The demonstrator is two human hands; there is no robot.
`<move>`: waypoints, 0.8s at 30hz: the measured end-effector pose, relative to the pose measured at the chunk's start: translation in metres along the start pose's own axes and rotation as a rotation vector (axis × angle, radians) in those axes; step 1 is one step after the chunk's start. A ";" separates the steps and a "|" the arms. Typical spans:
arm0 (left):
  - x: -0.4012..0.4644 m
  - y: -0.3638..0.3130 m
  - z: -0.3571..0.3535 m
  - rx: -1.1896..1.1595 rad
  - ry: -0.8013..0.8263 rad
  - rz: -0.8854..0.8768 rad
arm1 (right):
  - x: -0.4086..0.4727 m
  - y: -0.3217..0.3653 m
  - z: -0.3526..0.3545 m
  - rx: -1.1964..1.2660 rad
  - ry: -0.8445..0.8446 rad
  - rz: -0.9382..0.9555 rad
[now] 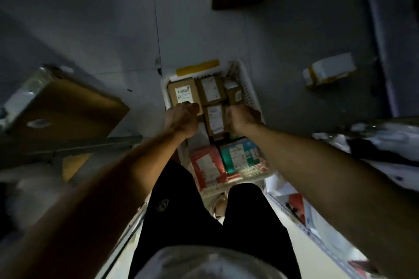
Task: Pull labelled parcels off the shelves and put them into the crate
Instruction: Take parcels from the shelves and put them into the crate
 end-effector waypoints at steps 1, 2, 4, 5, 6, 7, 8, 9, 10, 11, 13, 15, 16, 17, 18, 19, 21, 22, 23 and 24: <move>-0.025 -0.017 0.005 0.085 -0.017 -0.044 | -0.027 -0.003 0.009 -0.041 -0.028 0.031; -0.047 -0.032 0.008 0.151 -0.034 -0.084 | -0.050 -0.006 0.016 -0.107 -0.056 0.056; -0.086 -0.058 0.013 0.233 -0.073 -0.128 | -0.096 -0.015 0.033 -0.198 -0.121 0.071; -0.102 -0.069 0.015 0.261 -0.086 -0.144 | -0.119 -0.022 0.041 -0.217 -0.150 0.064; -0.116 -0.080 0.016 0.285 -0.097 -0.164 | -0.138 -0.028 0.047 -0.239 -0.170 0.058; -0.128 -0.089 0.017 0.319 -0.096 -0.177 | -0.158 -0.033 0.054 -0.263 -0.206 0.047; -0.139 -0.099 0.019 0.332 -0.106 -0.196 | -0.176 -0.037 0.059 -0.263 -0.246 0.037; -0.150 -0.109 0.020 0.342 -0.115 -0.209 | -0.192 -0.041 0.060 -0.257 -0.270 0.035; -0.160 -0.119 0.021 0.369 -0.133 -0.231 | -0.206 -0.047 0.058 -0.238 -0.287 0.032; -0.170 -0.130 0.022 0.427 -0.158 -0.264 | -0.218 -0.052 0.055 -0.213 -0.292 0.022; -0.189 -0.153 0.020 0.539 -0.192 -0.340 | -0.244 -0.069 0.050 -0.156 -0.328 -0.035; -0.203 -0.172 0.007 0.636 -0.144 -0.419 | -0.272 -0.088 0.037 -0.125 -0.346 -0.099; -0.208 -0.181 -0.001 0.675 -0.107 -0.465 | -0.287 -0.094 0.028 -0.123 -0.349 -0.132; -0.214 -0.191 -0.009 0.694 -0.087 -0.519 | -0.303 -0.100 0.017 -0.136 -0.351 -0.181; -0.220 -0.200 -0.018 0.734 -0.068 -0.570 | -0.317 -0.106 0.007 -0.152 -0.366 -0.237; -0.231 -0.211 -0.027 0.772 -0.054 -0.621 | -0.329 -0.112 -0.005 -0.146 -0.366 -0.297; -0.257 -0.232 -0.049 0.867 -0.021 -0.746 | -0.356 -0.122 -0.033 -0.094 -0.336 -0.376; -0.274 -0.241 -0.063 0.923 0.002 -0.818 | -0.370 -0.127 -0.048 -0.062 -0.330 -0.400; -0.289 -0.249 -0.078 0.962 0.029 -0.875 | -0.387 -0.132 -0.062 -0.045 -0.321 -0.430; -0.303 -0.257 -0.093 0.982 0.052 -0.927 | -0.404 -0.140 -0.077 -0.039 -0.309 -0.476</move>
Point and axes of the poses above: each hand's wrist, its own x-axis towards the middle knuckle, its own z-axis out of the back of the hand, y = z × x, the point moved 10 cm from there along x, towards the middle knuckle, and after that the axes turned 15 degrees about -x, right-handed, at the moved point
